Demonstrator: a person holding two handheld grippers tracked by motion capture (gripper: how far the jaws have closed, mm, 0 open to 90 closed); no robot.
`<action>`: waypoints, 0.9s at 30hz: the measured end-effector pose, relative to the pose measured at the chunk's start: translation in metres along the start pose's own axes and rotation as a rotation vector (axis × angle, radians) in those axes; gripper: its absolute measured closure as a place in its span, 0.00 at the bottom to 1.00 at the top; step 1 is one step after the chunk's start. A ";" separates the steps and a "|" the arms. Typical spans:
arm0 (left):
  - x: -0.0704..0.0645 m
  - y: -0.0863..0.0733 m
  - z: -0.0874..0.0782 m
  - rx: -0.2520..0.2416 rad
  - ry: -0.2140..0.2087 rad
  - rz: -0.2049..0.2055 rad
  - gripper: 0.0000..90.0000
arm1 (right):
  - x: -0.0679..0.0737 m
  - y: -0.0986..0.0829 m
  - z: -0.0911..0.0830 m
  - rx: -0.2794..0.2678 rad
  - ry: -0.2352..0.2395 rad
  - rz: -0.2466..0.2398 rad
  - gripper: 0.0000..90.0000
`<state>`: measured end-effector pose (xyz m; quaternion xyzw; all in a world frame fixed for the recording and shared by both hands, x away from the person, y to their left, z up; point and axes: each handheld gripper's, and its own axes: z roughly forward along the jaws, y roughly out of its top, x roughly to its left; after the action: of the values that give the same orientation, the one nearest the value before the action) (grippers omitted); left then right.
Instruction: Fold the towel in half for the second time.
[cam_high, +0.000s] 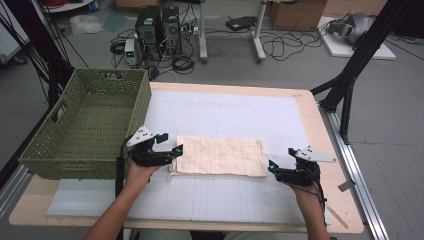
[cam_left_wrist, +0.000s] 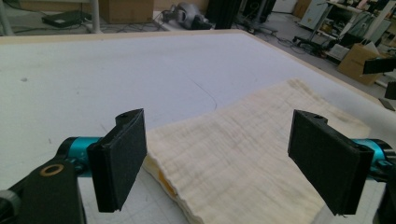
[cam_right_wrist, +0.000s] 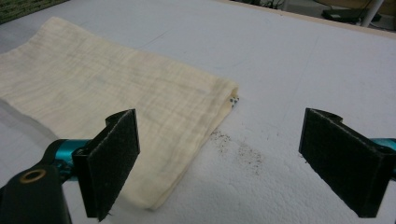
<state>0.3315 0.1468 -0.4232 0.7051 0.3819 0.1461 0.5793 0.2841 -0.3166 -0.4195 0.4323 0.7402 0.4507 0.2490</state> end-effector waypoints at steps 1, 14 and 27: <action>0.000 0.000 0.001 0.004 -0.001 -0.003 0.22 | 0.000 0.000 0.000 0.002 0.002 -0.006 0.13; -0.001 0.020 0.027 0.067 -0.006 0.006 0.23 | 0.000 0.000 0.000 -0.002 0.017 0.000 0.13; 0.030 0.024 0.063 0.177 0.101 -0.024 0.39 | 0.001 0.000 0.003 0.004 0.027 -0.003 0.13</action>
<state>0.4012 0.1233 -0.4262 0.7405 0.4306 0.1400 0.4966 0.2859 -0.3145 -0.4204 0.4256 0.7452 0.4546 0.2387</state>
